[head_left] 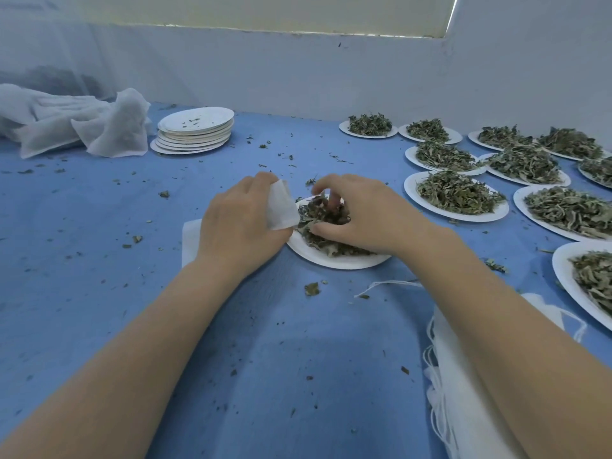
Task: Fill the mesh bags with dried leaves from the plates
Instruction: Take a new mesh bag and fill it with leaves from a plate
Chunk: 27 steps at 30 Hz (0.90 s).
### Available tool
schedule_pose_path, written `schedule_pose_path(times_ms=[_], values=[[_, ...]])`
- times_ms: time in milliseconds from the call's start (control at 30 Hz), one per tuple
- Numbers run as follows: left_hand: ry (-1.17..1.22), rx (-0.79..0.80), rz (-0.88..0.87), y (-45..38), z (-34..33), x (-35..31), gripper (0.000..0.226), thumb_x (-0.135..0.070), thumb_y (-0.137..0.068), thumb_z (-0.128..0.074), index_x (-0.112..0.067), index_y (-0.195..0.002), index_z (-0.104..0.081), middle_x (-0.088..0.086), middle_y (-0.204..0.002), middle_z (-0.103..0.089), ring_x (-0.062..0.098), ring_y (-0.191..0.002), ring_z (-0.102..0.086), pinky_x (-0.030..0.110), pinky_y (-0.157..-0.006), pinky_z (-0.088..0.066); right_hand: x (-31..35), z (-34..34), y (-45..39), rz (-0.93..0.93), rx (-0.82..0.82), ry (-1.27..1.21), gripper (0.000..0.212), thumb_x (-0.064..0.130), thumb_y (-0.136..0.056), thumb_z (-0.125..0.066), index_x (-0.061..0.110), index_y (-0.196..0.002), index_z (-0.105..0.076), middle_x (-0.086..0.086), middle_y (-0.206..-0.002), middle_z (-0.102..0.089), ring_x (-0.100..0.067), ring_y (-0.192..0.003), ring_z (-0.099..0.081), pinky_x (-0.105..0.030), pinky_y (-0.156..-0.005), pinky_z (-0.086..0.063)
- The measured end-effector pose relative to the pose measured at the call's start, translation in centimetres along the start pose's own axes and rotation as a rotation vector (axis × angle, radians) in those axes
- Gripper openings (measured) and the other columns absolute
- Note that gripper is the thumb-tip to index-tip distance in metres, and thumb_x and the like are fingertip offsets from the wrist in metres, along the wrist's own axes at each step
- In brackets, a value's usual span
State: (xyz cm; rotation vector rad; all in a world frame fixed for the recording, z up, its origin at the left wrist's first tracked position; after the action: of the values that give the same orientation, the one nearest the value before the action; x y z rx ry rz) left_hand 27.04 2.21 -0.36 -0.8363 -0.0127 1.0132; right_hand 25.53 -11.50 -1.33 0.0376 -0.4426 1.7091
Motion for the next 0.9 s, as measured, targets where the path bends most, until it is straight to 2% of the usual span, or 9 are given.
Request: schedule_pose_path(times_ms=[100, 200, 300, 333, 467, 533, 700, 800, 900], values=[[0.004, 0.006, 0.005, 0.1, -0.2, 0.1, 0.043, -0.025, -0.075, -0.063, -0.016, -0.115, -0.053, 0.004, -0.107, -0.059, 0.027, -0.096, -0.052, 0.022, -0.068, -0.022, -0.5, -1.5, -0.2, -0.080, 0.075, 0.058, 0.055, 0.051, -0.087, -0.053, 0.026, -0.135, -0.045, 0.000, -0.122, -0.042, -0.016, -0.112, -0.044, -0.030, -0.090, -0.038], [0.001, 0.008, -0.003, 0.2, -0.1, -0.1, 0.040, -0.026, -0.076, -0.063, -0.015, -0.114, -0.053, 0.004, -0.104, -0.060, 0.027, -0.094, -0.052, 0.020, -0.065, -0.018, -0.4, -2.0, -0.4, -0.096, 0.089, 0.072, 0.040, 0.046, -0.093, -0.045, 0.023, -0.125, -0.054, -0.004, -0.120, -0.048, -0.020, -0.113, -0.047, -0.029, -0.088, -0.036], [0.000, 0.021, 0.005, 0.2, -0.2, 0.0, 0.041, -0.029, -0.076, -0.063, -0.016, -0.114, -0.053, 0.004, -0.105, -0.060, 0.027, -0.095, -0.053, 0.020, -0.066, -0.019, -0.2, -1.2, -0.6, -0.084, 0.017, 0.020, 0.025, 0.040, -0.093, -0.050, 0.021, -0.109, -0.057, -0.001, -0.107, -0.061, -0.018, -0.102, -0.054, -0.032, -0.086, -0.044], [0.007, 0.035, 0.008, 0.2, -0.3, 0.0, 0.042, -0.029, -0.076, -0.063, -0.016, -0.114, -0.053, 0.004, -0.106, -0.059, 0.027, -0.096, -0.052, 0.021, -0.067, -0.021, -0.1, -1.2, -0.6, -0.088, 0.018, 0.004, 0.024, 0.038, -0.092, -0.053, 0.020, -0.109, -0.055, -0.001, -0.105, -0.062, -0.018, -0.101, -0.054, -0.034, -0.085, -0.045], [0.019, 0.060, 0.019, 0.2, -0.5, 0.0, 0.040, -0.027, -0.078, -0.062, -0.014, -0.115, -0.053, 0.006, -0.106, -0.060, 0.029, -0.097, -0.053, 0.026, -0.072, -0.027, 0.2, -2.1, -1.1, -0.082, 0.088, 0.055, 0.041, 0.031, -0.094, -0.051, 0.018, -0.132, -0.047, -0.004, -0.118, -0.058, -0.022, -0.113, -0.050, -0.032, -0.088, -0.042], [0.027, 0.070, 0.022, 0.3, -0.6, 0.0, 0.041, -0.026, -0.077, -0.062, -0.014, -0.114, -0.053, 0.007, -0.106, -0.060, 0.029, -0.097, -0.053, 0.027, -0.073, -0.028, 0.5, -2.1, -1.3, -0.048, 0.090, 0.104, 0.031, 0.027, -0.095, -0.049, 0.017, -0.123, -0.058, -0.006, -0.112, -0.057, -0.024, -0.108, -0.052, -0.030, -0.084, -0.042], [0.026, 0.089, 0.020, 0.2, -0.8, 0.2, 0.043, -0.025, -0.074, -0.064, -0.013, -0.114, -0.053, 0.008, -0.106, -0.060, 0.031, -0.097, -0.053, 0.030, -0.074, -0.030, -0.4, 1.6, -0.9, -0.063, -0.146, -0.112, 0.021, 0.019, -0.091, -0.058, 0.021, -0.108, -0.069, 0.004, -0.093, -0.050, -0.010, -0.087, -0.050, -0.013, -0.072, -0.030], [0.027, 0.089, 0.022, 0.1, -1.0, 0.1, 0.042, -0.025, -0.074, -0.062, -0.013, -0.114, -0.053, 0.008, -0.105, -0.060, 0.031, -0.096, -0.053, 0.030, -0.074, -0.030, -0.8, 3.8, -0.3, -0.063, -0.233, -0.200, 0.020, 0.018, -0.089, -0.061, 0.023, -0.106, -0.070, 0.003, -0.090, -0.056, -0.001, -0.072, -0.047, -0.003, -0.068, -0.031], [0.028, 0.073, 0.028, 0.1, -0.9, 0.1, 0.039, -0.026, -0.076, -0.061, -0.014, -0.113, -0.053, 0.006, -0.104, -0.061, 0.030, -0.095, -0.054, 0.029, -0.073, -0.029, -0.4, 4.4, 0.0, -0.046, -0.203, -0.291, 0.021, 0.018, -0.088, -0.063, 0.023, -0.106, -0.070, -0.002, -0.098, -0.063, -0.010, -0.083, -0.054, -0.016, -0.080, -0.040]])
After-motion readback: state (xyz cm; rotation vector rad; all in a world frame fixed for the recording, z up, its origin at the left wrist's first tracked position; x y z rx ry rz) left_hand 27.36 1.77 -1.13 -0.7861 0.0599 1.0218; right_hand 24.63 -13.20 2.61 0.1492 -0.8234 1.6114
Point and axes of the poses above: each hand's wrist, its own y-axis away from the middle knuckle, its own z-axis out of the back of the hand, x = y × z, the point moved 10 cm from there along -y, towards the middle knuckle
